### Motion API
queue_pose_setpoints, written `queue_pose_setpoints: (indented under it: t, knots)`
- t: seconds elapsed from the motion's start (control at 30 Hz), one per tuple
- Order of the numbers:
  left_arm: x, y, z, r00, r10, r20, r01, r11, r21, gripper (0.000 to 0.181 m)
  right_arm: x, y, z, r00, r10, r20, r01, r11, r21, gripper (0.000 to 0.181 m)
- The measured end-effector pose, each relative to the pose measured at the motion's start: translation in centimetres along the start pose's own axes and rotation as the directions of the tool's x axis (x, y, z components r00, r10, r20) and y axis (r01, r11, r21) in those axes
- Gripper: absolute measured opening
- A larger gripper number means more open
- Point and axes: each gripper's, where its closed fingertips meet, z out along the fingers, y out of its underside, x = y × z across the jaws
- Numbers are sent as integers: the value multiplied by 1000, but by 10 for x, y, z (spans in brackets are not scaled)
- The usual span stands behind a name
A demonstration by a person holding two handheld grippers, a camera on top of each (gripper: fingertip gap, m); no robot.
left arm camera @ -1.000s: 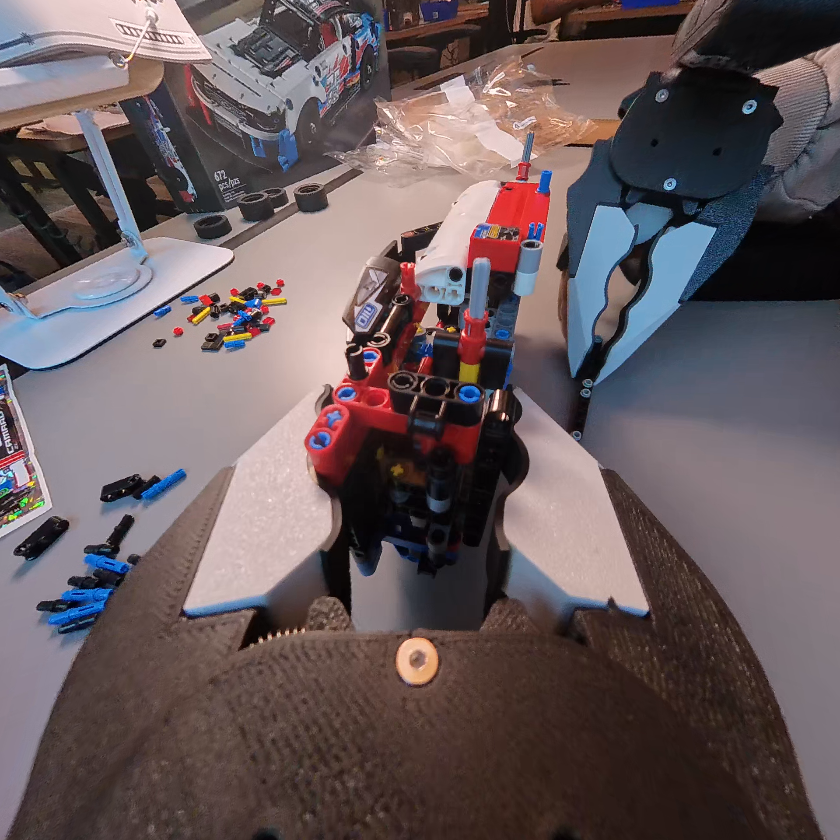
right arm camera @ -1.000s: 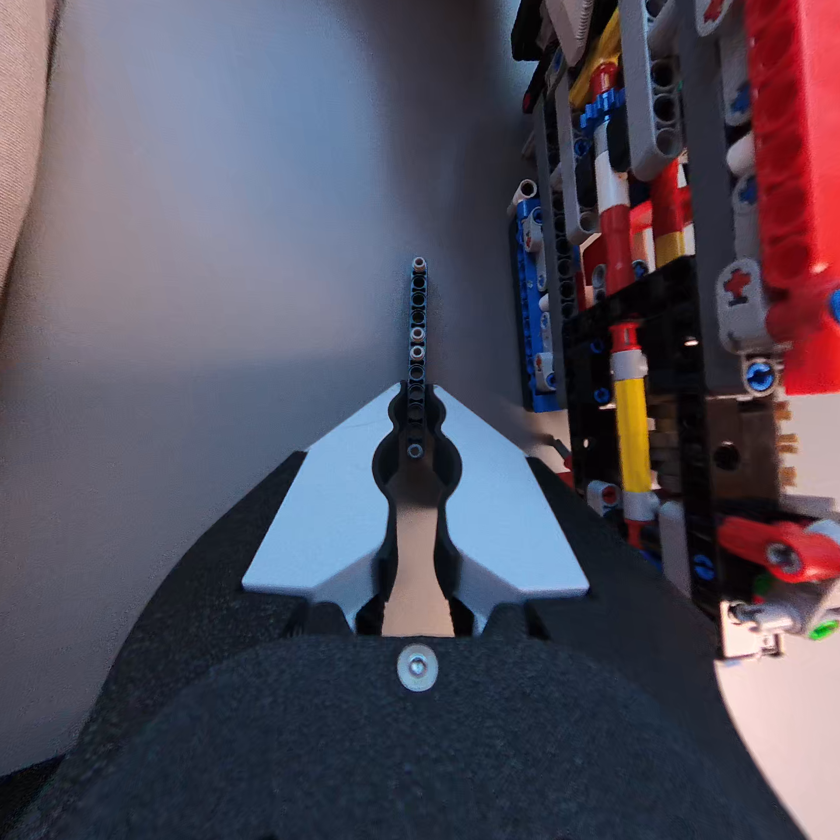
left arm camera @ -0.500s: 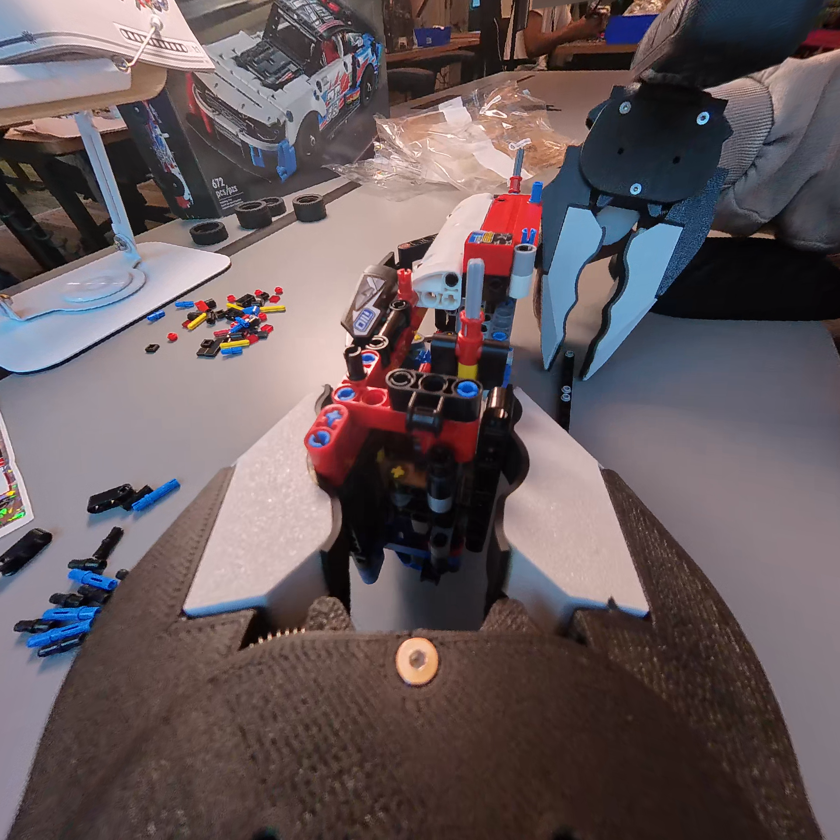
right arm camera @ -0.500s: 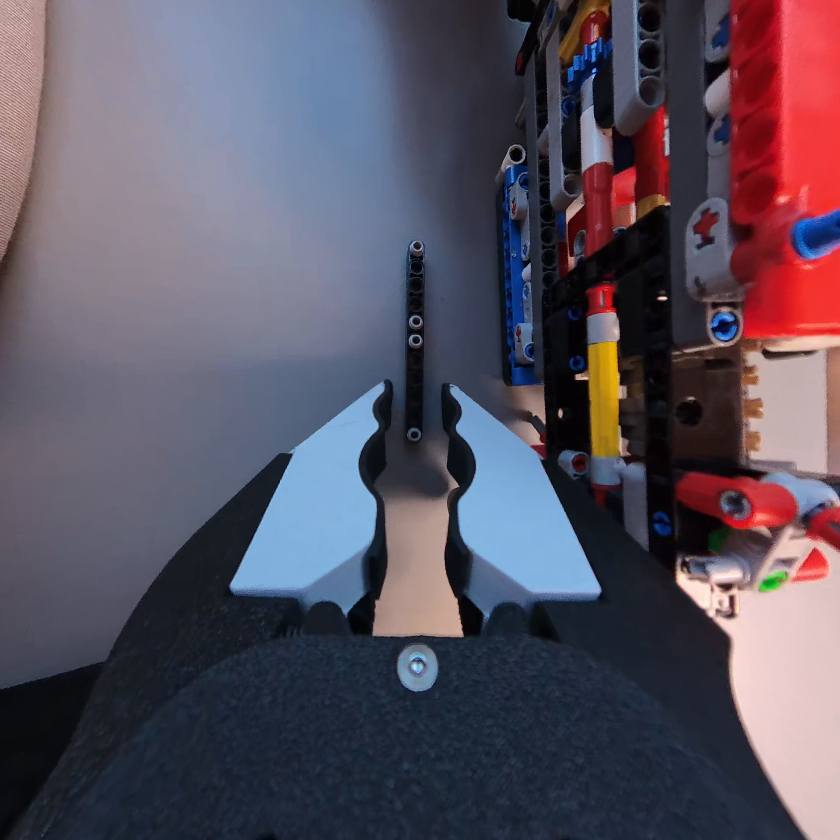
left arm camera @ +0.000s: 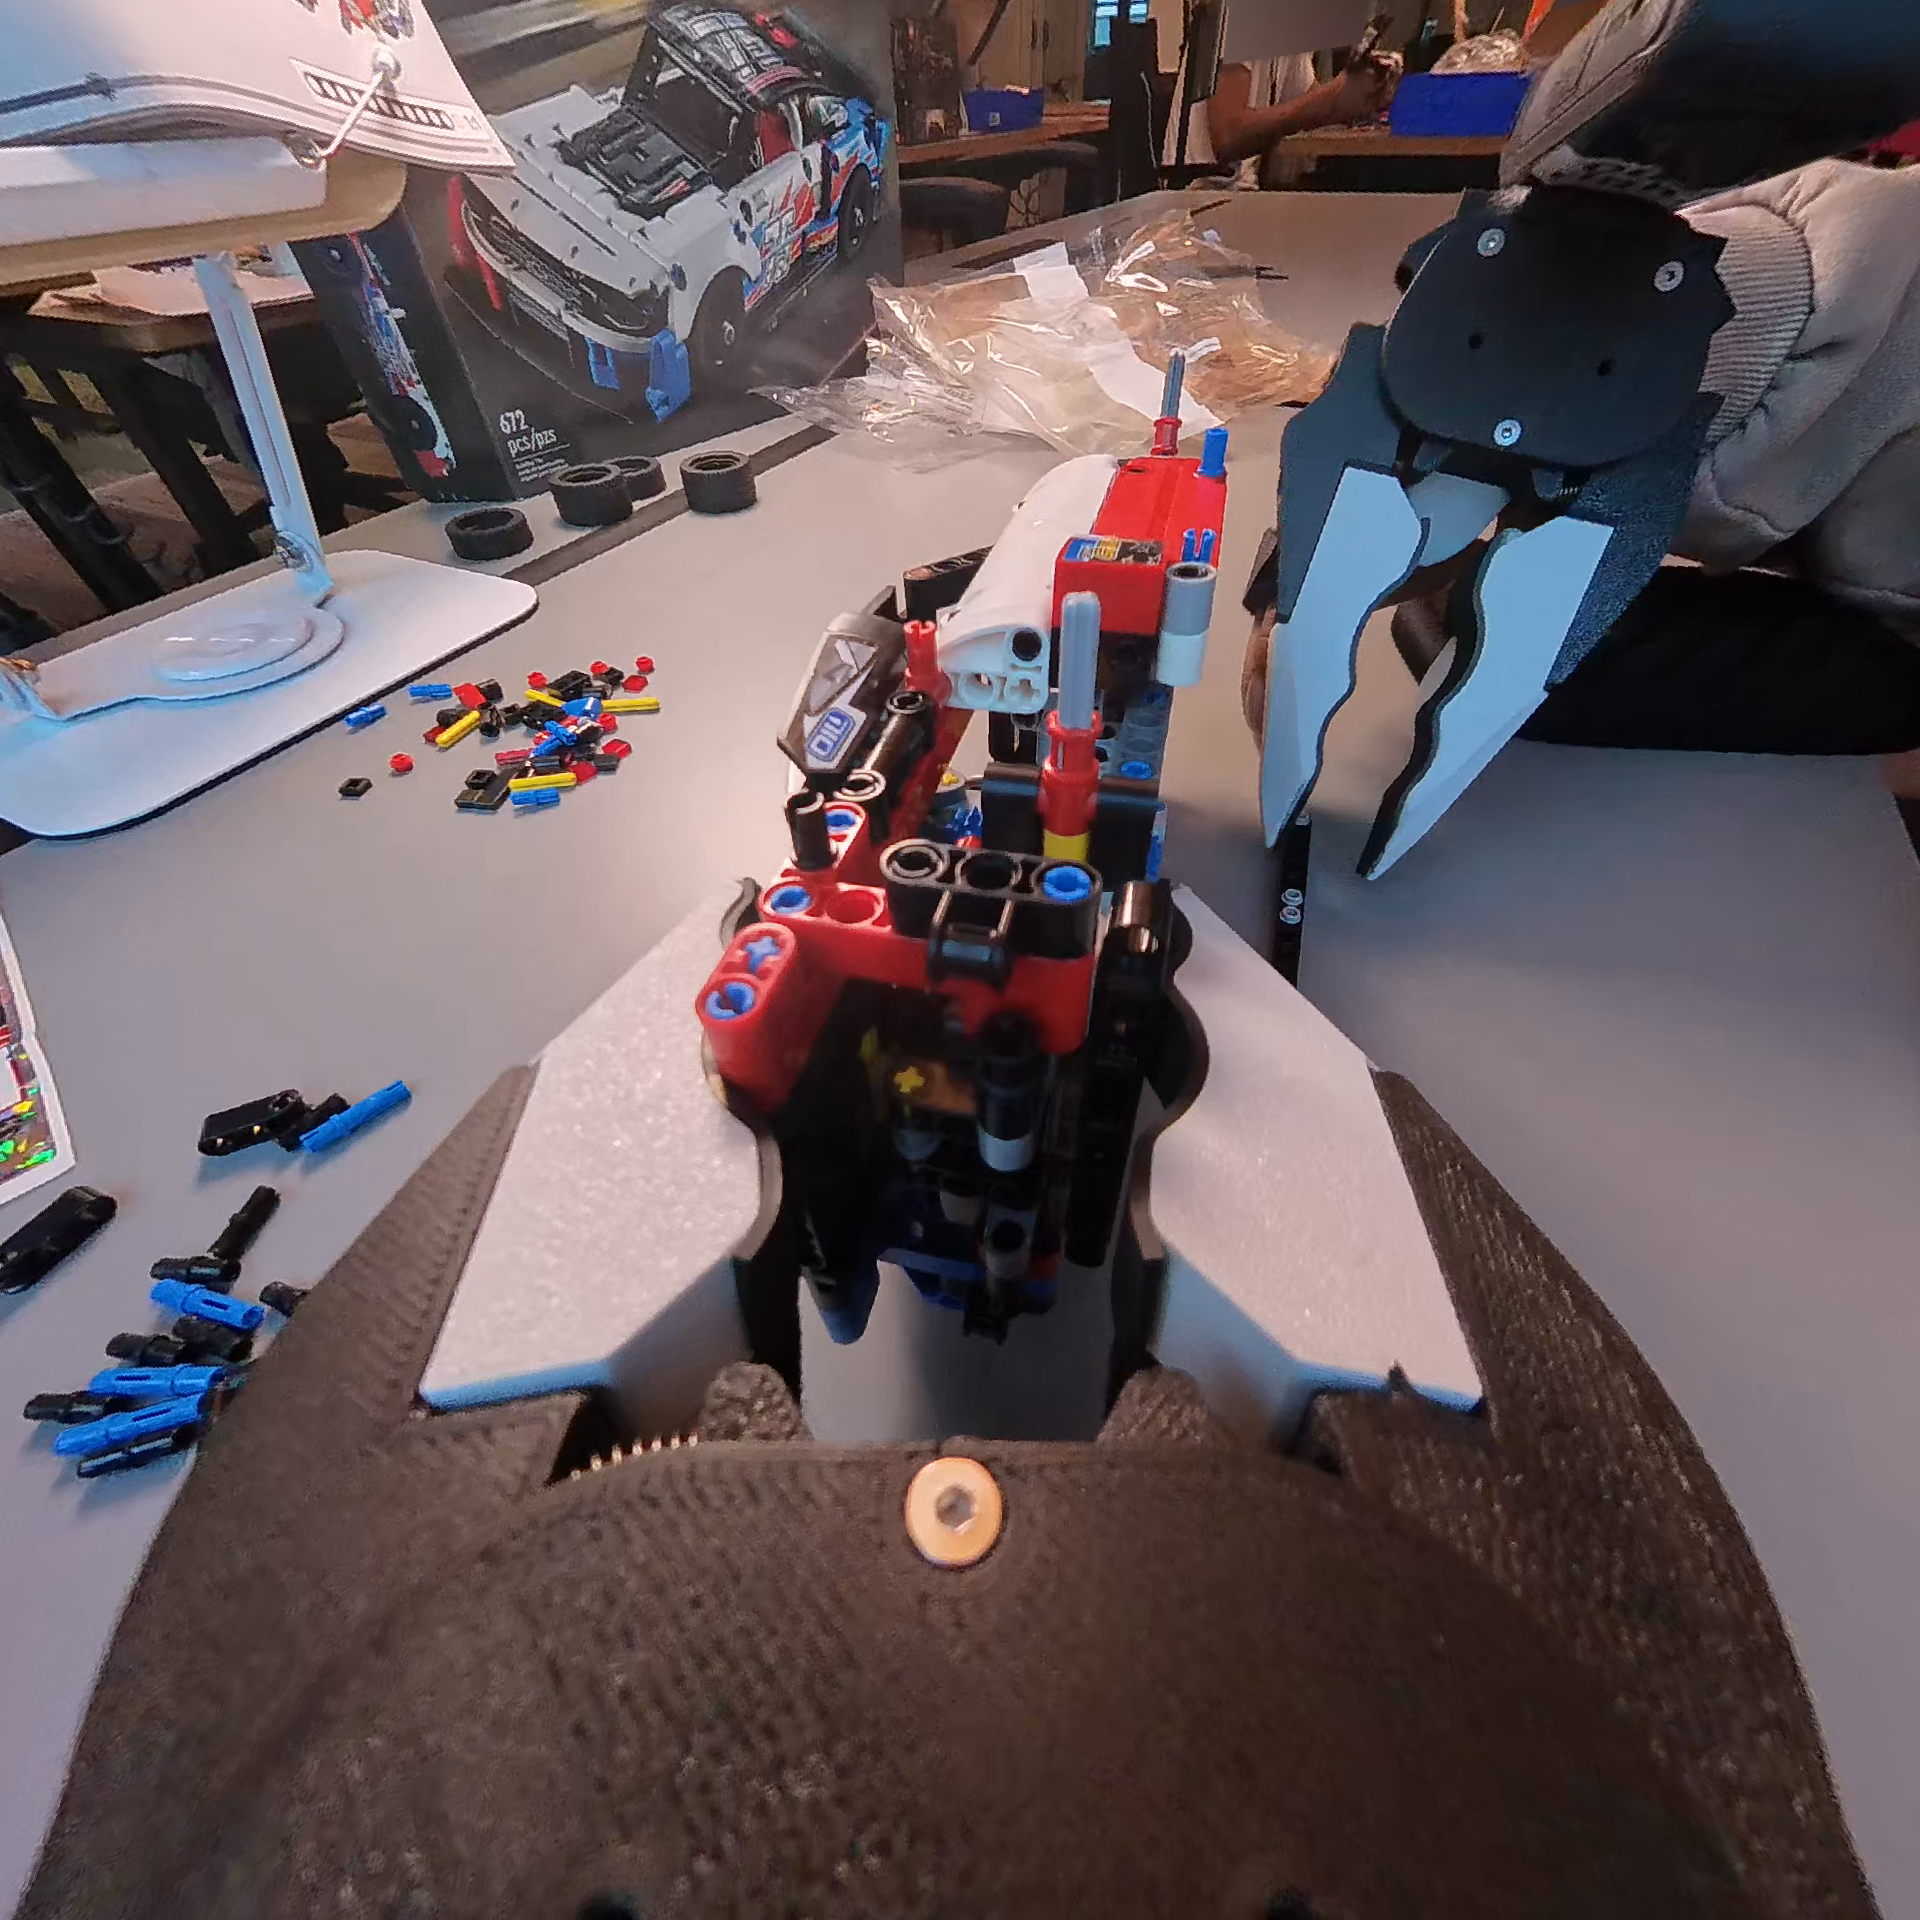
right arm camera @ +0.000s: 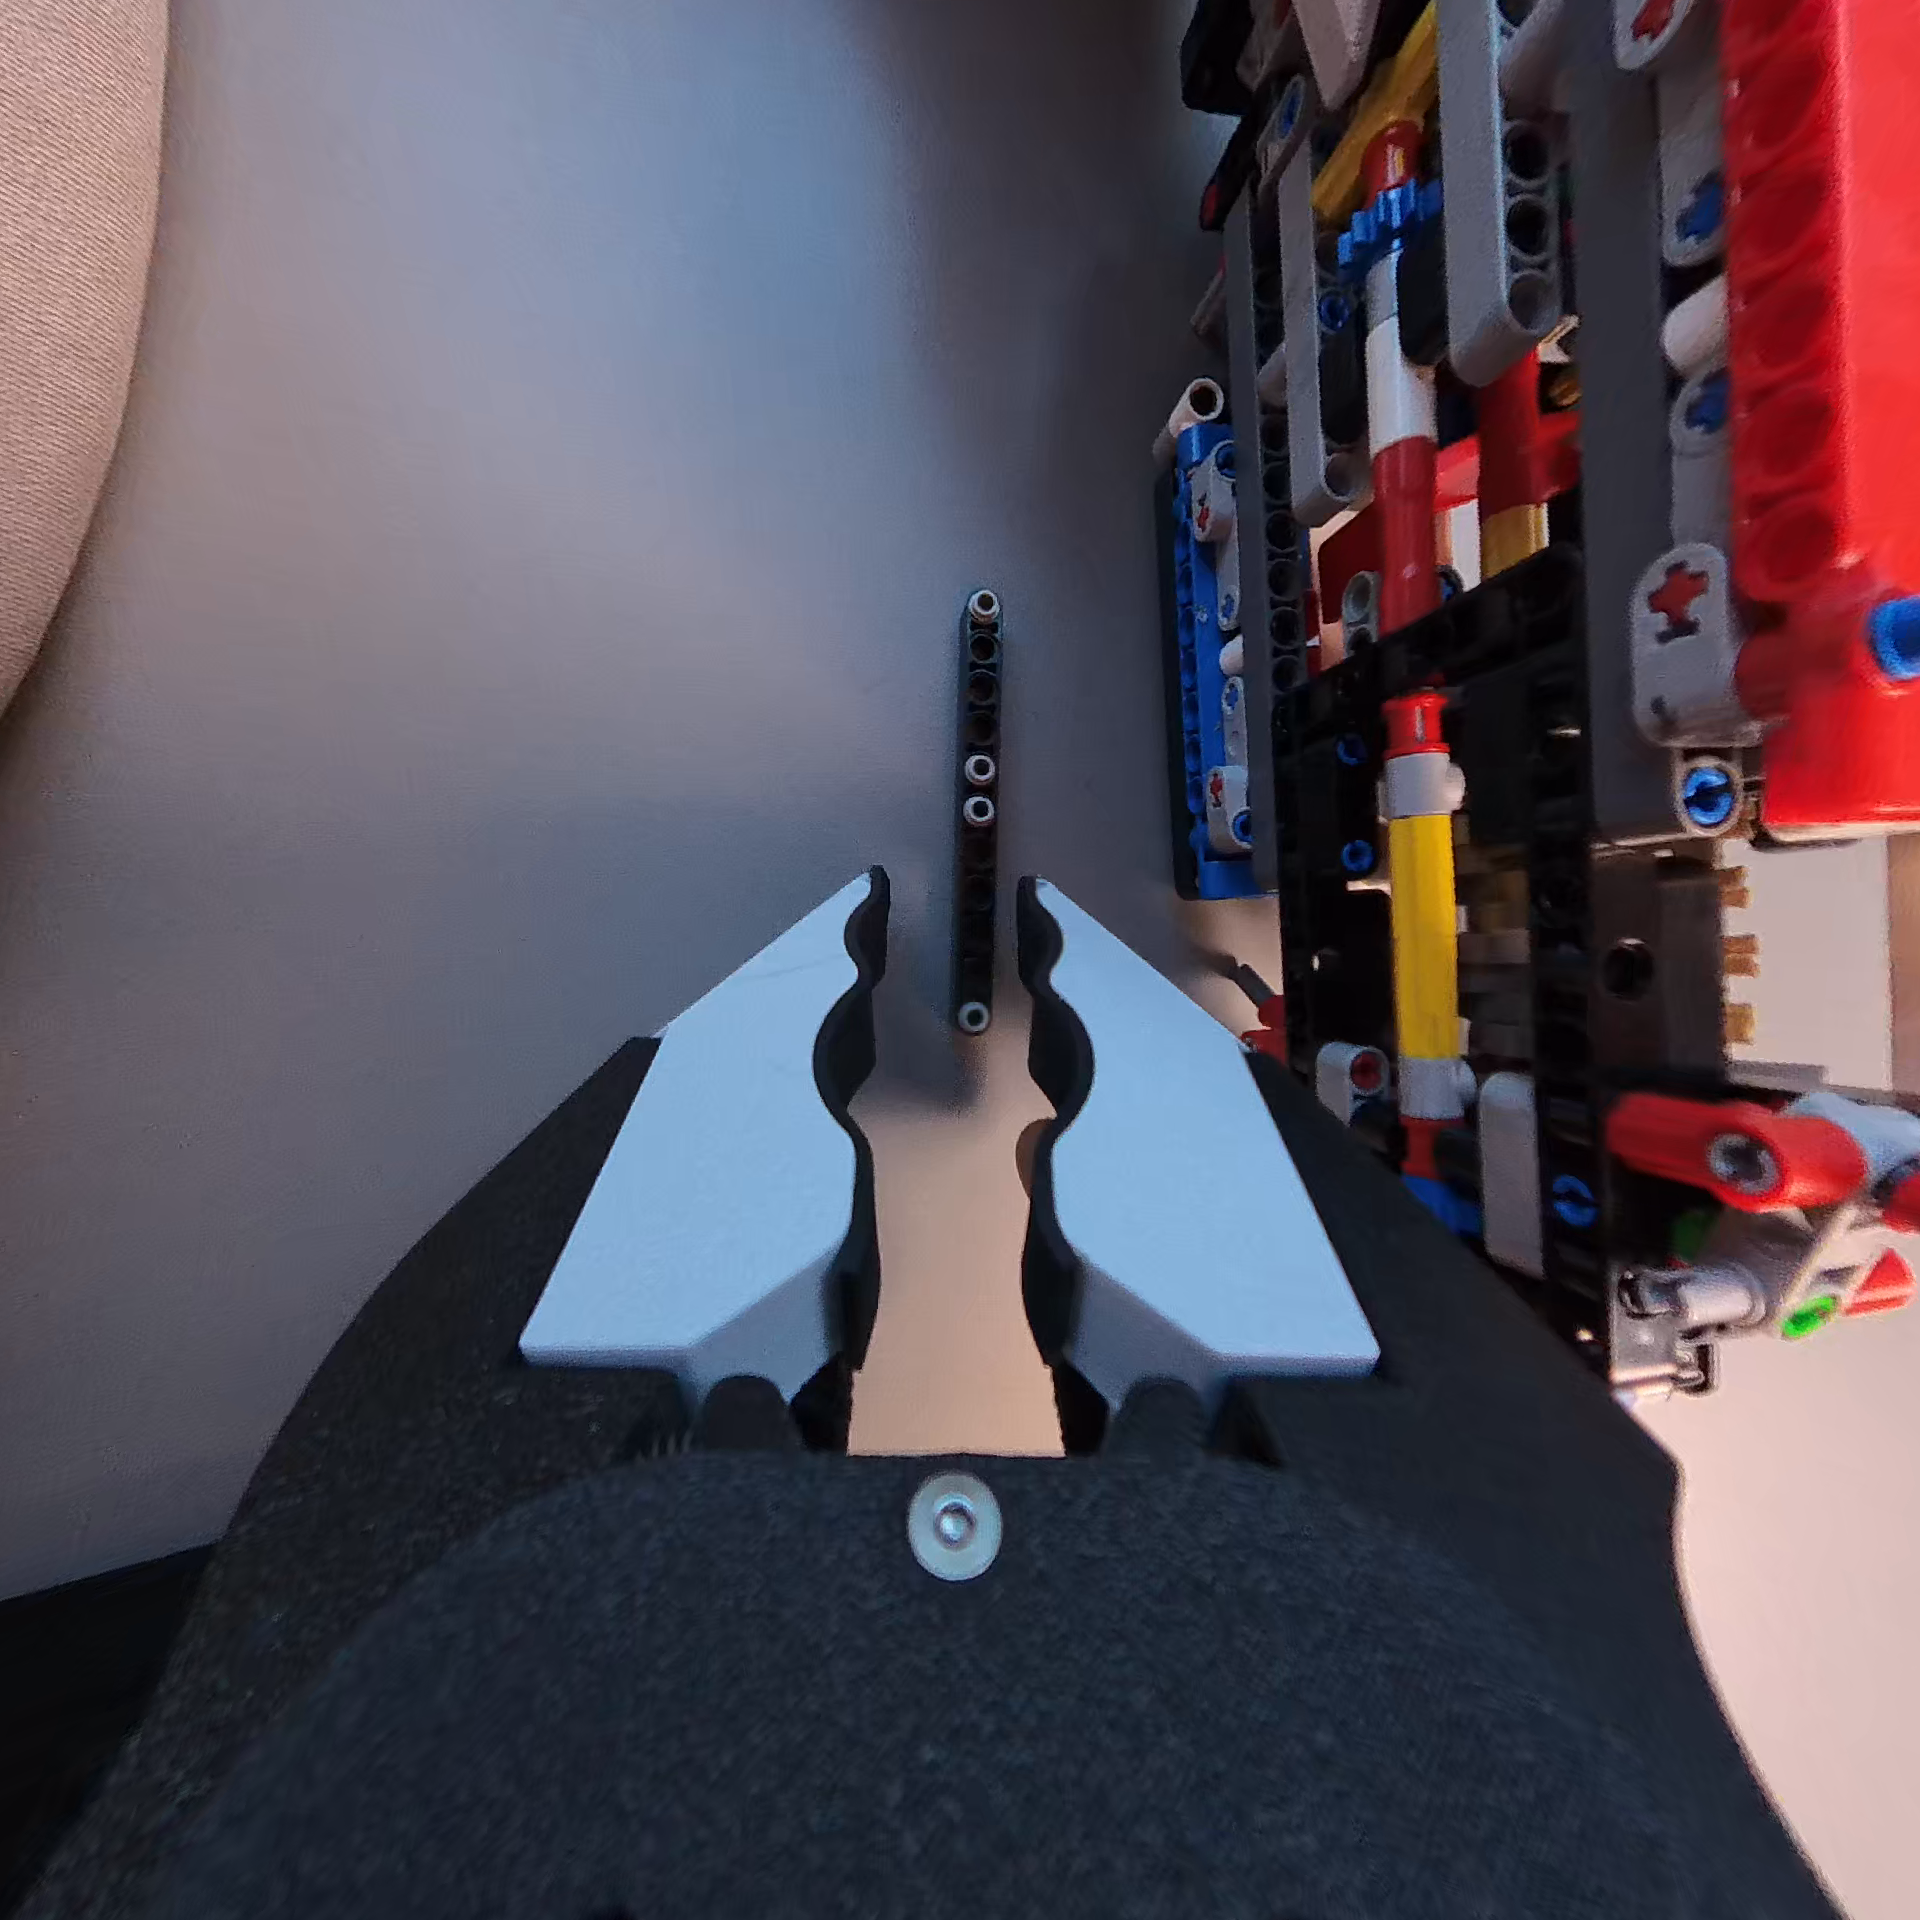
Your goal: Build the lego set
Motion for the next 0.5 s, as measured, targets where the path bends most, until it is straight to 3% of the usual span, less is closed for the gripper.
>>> queue_pose_setpoints:
  t: [0.5]
  knots:
    - [1, 0, -1, 1000, -2, -3, 2, 1000, 4, 72, 3, -6, 14, 999, 30, 32, -30, 999, -15, 12]
